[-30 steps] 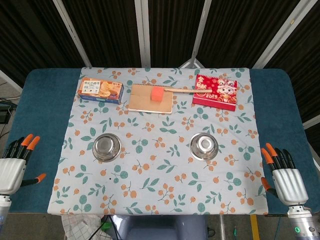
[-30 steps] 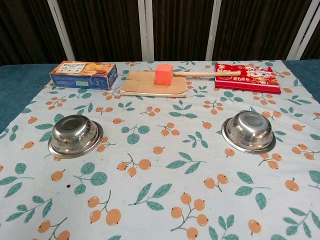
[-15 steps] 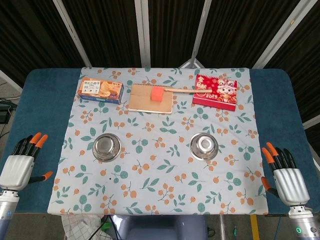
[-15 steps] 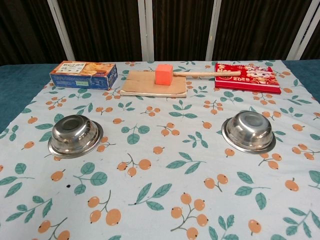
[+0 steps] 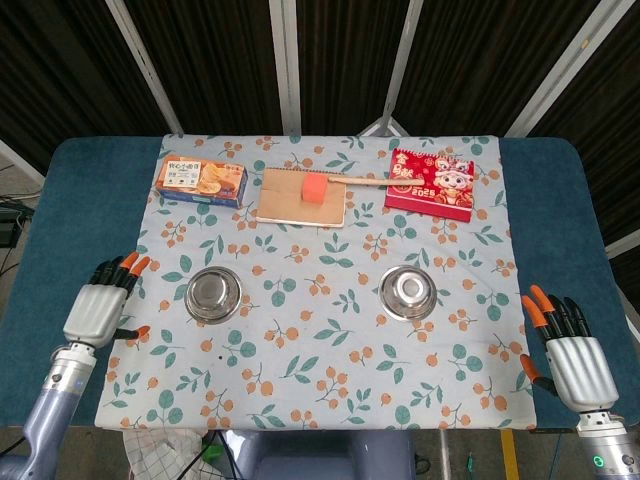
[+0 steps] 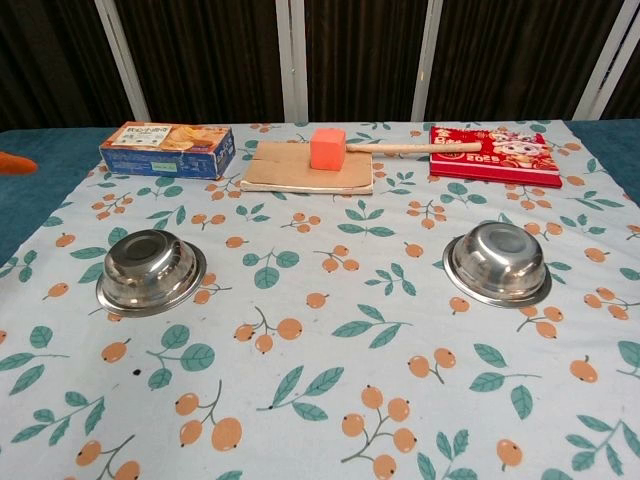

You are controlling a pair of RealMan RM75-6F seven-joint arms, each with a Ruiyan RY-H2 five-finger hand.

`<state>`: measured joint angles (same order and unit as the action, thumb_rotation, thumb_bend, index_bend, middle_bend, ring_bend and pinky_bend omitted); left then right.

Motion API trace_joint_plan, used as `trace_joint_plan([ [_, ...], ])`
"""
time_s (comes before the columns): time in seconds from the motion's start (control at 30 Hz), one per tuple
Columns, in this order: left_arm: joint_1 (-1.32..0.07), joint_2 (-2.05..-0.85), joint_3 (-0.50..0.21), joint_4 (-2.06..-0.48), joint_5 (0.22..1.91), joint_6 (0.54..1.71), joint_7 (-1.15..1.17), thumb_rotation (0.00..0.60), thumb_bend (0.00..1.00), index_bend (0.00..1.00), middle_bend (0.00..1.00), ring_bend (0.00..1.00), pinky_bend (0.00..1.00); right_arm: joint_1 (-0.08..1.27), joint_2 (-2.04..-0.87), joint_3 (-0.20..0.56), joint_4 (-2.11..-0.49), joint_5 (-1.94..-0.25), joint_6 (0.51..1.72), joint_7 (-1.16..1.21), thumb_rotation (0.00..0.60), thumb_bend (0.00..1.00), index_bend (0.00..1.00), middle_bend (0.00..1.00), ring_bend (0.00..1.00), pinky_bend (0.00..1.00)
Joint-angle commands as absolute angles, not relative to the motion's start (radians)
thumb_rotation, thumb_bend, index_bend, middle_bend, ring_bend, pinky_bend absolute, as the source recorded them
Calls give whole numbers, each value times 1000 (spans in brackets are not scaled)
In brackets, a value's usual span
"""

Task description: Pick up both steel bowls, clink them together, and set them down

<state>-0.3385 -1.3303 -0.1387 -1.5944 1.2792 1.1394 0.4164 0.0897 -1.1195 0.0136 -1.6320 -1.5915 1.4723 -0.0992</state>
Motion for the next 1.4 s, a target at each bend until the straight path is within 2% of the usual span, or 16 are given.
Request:
trace_joint_plan([
  [0.03,-407,-1380,-176,-1581,1198,1056,473,513,68,0,0,0,91,91,-1118,16,-1629,-1584,1467,-95,600,391,0,0,0,0],
  [0.23,-505,-1465,-210,-1528,1078,953,551,513,68,0,0,0,92,87,-1112,17,-1633,-1587,1477,-83,600,391,0,0,0,0],
  [0.6,-604,-1537,-206,-1500,954,889,638,510,68,0,3,0,127,83,-1101,23,-1628,-1576,1483,-62,600,391,0,0,0,0],
  [0.77,-620,-1543,-196,-1507,932,895,651,513,68,0,50,6,183,80,-1100,25,-1629,-1574,1489,-58,600,391,0,0,0,0],
  [0.9,-628,-1543,-187,-1509,920,909,659,512,71,9,130,65,252,80,-1099,26,-1629,-1572,1488,-55,600,391,0,0,0,0],
  [1.27,-662,-1560,-162,-1492,882,926,672,513,76,130,277,201,344,80,-1093,29,-1633,-1563,1484,-52,600,391,0,0,0,0],
  [1.4,-669,-1560,-151,-1491,874,934,666,552,116,318,403,299,448,80,-1092,27,-1636,-1561,1480,-56,600,391,0,0,0,0],
])
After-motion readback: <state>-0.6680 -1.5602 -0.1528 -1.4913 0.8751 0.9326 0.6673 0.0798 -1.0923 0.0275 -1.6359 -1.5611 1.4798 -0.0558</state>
